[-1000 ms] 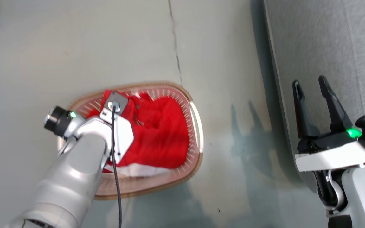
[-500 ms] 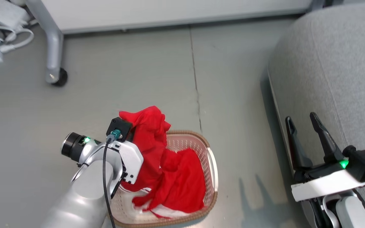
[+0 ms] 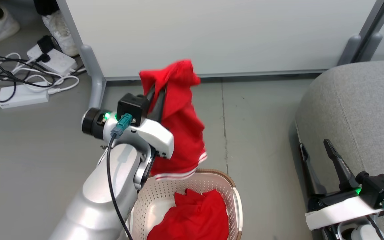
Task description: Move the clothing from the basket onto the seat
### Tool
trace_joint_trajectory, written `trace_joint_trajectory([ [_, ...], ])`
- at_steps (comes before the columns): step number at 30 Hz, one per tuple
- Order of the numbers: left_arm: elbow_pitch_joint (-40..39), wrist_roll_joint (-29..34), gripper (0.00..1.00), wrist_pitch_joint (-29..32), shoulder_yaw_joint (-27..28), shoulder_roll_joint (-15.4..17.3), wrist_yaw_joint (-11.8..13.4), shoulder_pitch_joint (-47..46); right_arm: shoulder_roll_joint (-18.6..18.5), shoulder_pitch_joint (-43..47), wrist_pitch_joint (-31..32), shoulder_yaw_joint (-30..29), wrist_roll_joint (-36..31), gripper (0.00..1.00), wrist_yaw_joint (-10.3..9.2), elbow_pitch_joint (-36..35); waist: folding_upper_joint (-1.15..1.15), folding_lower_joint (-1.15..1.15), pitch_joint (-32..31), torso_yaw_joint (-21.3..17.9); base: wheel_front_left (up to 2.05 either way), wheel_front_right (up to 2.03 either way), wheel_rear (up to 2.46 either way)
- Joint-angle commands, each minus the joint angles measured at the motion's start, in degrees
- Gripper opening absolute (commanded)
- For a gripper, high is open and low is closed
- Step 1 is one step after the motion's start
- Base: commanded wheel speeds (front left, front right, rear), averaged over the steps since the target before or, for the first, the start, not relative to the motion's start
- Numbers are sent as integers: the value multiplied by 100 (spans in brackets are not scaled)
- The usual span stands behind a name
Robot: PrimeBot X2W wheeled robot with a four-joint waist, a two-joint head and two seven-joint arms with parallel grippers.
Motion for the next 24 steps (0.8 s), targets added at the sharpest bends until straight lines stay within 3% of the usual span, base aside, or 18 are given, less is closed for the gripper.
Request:
trace_joint_trajectory([
  [1, -284, 96, 0, -17, 108, 30, 78, 67, -8, 75, -22, 8, -23, 100, 5, -2, 0, 0, -106, 48, 0, 0, 0],
  [5, -1380, 336, 0, -14, 448, 54, 171, 312, 33, 103, -22, 67, -68, 100, 5, 20, 0, 0, -233, 23, 0, 0, 0],
  [15, -3480, 330, 0, -14, 1077, 22, 22, 749, 104, 180, -22, 96, -130, 100, 5, 54, 0, 0, -410, -41, 0, 0, 0],
  [24, -4341, -128, 0, -14, 732, 18, -123, 897, 116, 197, -22, 91, -141, 100, 5, 63, 0, 0, -417, -76, 0, 0, 0],
])
